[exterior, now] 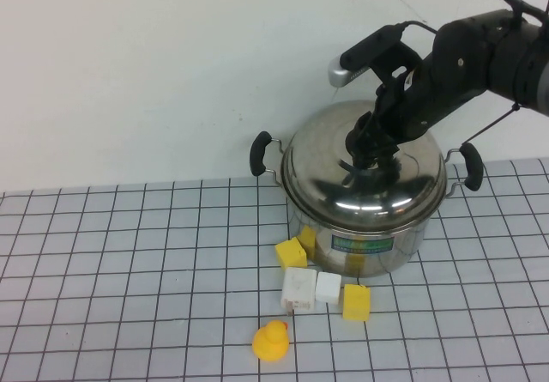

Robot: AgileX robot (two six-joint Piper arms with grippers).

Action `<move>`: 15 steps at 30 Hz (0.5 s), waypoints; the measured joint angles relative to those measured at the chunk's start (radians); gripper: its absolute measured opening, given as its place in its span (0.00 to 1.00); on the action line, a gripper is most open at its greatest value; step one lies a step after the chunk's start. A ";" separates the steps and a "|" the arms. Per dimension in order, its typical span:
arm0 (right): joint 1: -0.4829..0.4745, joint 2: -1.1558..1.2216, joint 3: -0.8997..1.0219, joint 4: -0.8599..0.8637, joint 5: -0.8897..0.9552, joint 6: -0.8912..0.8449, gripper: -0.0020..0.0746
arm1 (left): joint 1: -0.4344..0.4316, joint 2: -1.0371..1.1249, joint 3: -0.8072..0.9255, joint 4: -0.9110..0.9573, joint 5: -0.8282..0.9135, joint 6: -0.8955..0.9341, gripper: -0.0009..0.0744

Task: Cover the pot
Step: Place the pot lid on the pot

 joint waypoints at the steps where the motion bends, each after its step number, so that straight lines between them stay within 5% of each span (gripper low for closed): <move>1: 0.000 0.000 -0.004 0.002 0.005 0.001 0.48 | 0.000 0.000 0.000 0.000 0.000 0.000 0.01; 15: 0.000 -0.002 -0.017 0.004 0.051 0.004 0.48 | 0.000 0.000 0.000 0.000 0.000 0.000 0.01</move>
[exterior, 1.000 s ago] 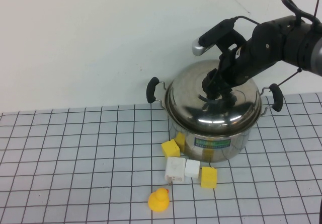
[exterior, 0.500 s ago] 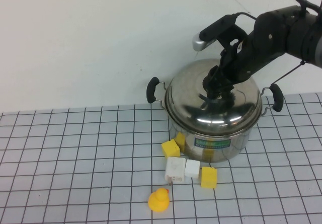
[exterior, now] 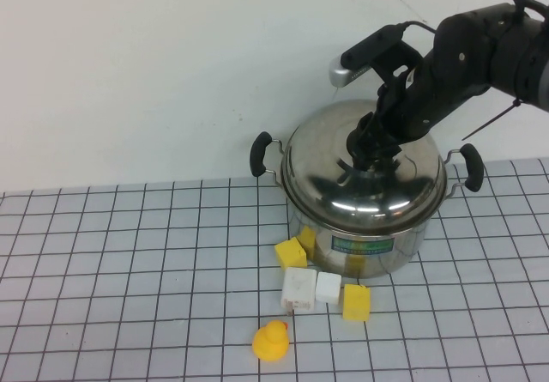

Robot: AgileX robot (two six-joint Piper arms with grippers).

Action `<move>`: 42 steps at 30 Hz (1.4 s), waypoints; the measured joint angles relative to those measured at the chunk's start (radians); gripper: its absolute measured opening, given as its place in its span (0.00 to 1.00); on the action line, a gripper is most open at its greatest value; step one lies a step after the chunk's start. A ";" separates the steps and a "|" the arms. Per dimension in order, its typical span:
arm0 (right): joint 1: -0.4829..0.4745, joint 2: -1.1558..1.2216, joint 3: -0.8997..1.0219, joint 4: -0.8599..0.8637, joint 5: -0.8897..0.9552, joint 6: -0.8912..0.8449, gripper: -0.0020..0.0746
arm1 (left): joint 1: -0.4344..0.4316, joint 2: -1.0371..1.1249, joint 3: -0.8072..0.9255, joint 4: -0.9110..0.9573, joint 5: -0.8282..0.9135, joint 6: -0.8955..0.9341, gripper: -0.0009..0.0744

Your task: Cover the pot

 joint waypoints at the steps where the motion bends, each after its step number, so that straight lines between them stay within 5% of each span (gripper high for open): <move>1: 0.000 0.000 0.000 0.000 0.000 0.000 0.48 | 0.000 0.000 0.000 0.000 0.000 0.000 0.01; 10: 0.000 0.034 -0.005 0.001 -0.014 0.006 0.49 | 0.000 0.000 0.000 0.000 0.000 -0.004 0.01; 17: 0.000 0.036 -0.005 0.001 -0.015 0.006 0.62 | 0.000 0.000 0.000 0.000 0.000 -0.004 0.01; 24: 0.000 -0.059 -0.005 0.001 -0.031 0.006 0.60 | 0.000 0.000 0.000 0.000 0.000 -0.004 0.01; 29: 0.006 -0.224 0.082 0.004 -0.066 0.010 0.51 | 0.000 0.000 0.000 0.000 0.000 -0.004 0.01; 36: 0.028 -0.593 0.529 0.042 -0.371 0.034 0.17 | 0.000 0.000 0.000 0.000 0.000 -0.004 0.01; 42: 0.029 -0.909 0.702 0.044 -0.318 -0.011 0.04 | 0.000 0.000 0.000 0.000 0.000 -0.004 0.01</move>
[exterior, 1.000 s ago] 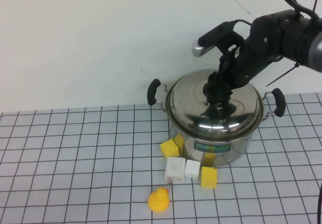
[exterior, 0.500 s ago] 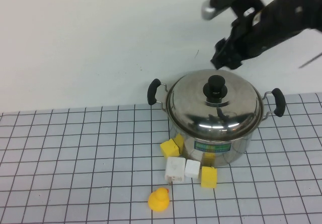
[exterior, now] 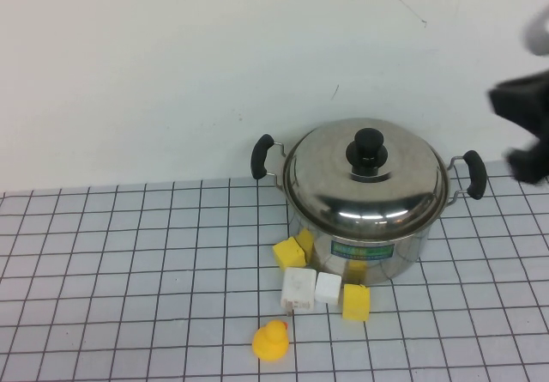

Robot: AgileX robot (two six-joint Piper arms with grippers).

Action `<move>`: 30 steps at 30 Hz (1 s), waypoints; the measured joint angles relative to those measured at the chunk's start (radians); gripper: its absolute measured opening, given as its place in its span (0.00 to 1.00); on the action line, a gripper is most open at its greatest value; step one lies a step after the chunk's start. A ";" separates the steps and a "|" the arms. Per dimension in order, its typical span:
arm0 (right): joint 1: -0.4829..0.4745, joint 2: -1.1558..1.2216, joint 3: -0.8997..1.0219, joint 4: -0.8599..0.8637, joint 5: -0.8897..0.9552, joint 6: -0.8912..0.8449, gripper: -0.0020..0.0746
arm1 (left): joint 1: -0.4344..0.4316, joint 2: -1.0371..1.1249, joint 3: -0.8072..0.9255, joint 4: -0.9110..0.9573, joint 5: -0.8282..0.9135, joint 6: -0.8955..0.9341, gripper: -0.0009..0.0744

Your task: Cover the pot

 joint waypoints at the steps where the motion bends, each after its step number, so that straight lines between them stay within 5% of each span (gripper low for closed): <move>1: 0.000 -0.049 0.017 0.000 0.028 -0.003 0.03 | 0.000 0.000 0.000 0.000 0.000 0.000 0.01; 8: 0.002 -0.408 0.149 -0.066 0.214 -0.003 0.03 | 0.000 0.000 0.000 0.000 0.000 0.000 0.01; 17: 0.002 -0.872 0.540 -0.200 0.001 0.046 0.02 | 0.000 0.000 0.000 0.000 0.000 0.004 0.01; 24: -0.003 -1.019 0.773 -0.217 -0.076 0.158 0.02 | 0.000 0.000 0.000 0.000 0.000 0.004 0.01; 30: -0.206 -1.062 0.936 -0.213 -0.093 0.223 0.02 | 0.000 0.000 0.000 0.000 0.000 0.004 0.01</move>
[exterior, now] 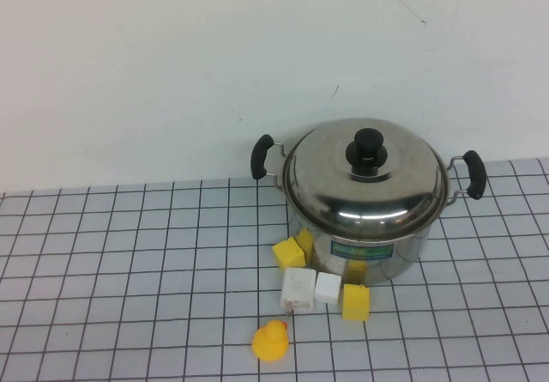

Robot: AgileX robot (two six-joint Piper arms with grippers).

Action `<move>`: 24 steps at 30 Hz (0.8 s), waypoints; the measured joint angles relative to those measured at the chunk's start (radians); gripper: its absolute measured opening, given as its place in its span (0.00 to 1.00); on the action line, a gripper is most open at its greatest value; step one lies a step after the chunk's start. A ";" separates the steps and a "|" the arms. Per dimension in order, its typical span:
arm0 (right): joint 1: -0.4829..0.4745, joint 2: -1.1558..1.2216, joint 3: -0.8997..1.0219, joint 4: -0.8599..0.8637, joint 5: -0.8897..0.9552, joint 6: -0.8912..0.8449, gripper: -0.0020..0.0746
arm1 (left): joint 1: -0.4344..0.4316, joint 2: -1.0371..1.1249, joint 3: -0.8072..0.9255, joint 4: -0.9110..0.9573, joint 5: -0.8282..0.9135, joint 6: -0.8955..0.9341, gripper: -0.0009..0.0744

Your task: Cover the pot

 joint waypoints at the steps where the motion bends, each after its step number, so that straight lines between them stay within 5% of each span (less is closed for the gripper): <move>1: -0.055 -0.006 0.024 0.000 -0.006 0.002 0.02 | 0.000 0.000 0.000 0.000 0.000 0.000 0.01; 6: -0.296 -0.041 0.125 0.014 -0.074 0.008 0.02 | 0.000 0.000 0.000 0.000 0.000 0.000 0.01; 9: -0.362 -0.082 0.133 0.037 -0.090 0.010 0.02 | 0.000 0.000 0.000 0.000 0.000 0.000 0.01; 24: -0.231 -0.106 0.131 0.055 0.015 0.219 0.02 | 0.000 0.000 0.000 0.000 0.000 0.000 0.01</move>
